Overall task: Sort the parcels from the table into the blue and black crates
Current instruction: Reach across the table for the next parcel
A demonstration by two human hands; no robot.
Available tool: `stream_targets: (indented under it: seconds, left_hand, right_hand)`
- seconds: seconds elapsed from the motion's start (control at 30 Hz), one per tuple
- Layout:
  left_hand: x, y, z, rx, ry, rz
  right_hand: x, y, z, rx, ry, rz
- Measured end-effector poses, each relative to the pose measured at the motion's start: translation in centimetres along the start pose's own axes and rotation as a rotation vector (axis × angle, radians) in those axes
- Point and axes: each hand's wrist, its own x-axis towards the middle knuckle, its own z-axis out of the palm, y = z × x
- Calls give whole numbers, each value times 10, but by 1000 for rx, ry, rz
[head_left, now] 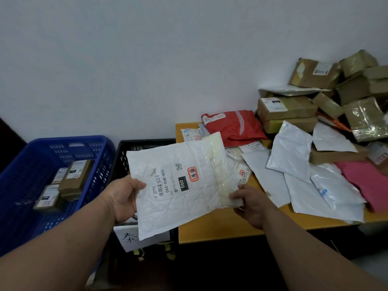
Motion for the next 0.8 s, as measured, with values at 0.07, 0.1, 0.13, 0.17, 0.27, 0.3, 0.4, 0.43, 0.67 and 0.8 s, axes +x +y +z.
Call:
stream_targets:
  seconds: [0.07,0.1,0.13,0.17,0.27,0.3,0.4,0.43,0.67,0.8]
  left_hand:
    - [-1,1,-3,17,41,-1]
    - [0,2,-6,25,61,-4]
    - [0,2,-9,35,79,-8]
    - [0,2,-14,46,98,-14]
    - [3,3,-34,78,162,-31]
    - [5,4,-44,95,193,-27]
    - [11,8,-81,152,299,-15]
    - [13,10,-97,158,324,-7]
    - [22,32,-233,219,457,12]
    - [15,51,-327,301,513,49]
  right_hand:
    - [5,-2,3,-13,-23,6]
    - [8,-3,7,-7,-42,12]
    - [9,-3,11,-7,-60,18]
    - [11,-4,17,-26,-80,23]
    - [18,-3,39,-168,-137,17]
    - [21,-2,48,-217,-149,13]
    - [29,5,84,-331,-196,21]
    - [31,8,99,-359,-205,28]
    - [44,51,239,-571,-217,75]
    - [51,92,340,-614,-192,132]
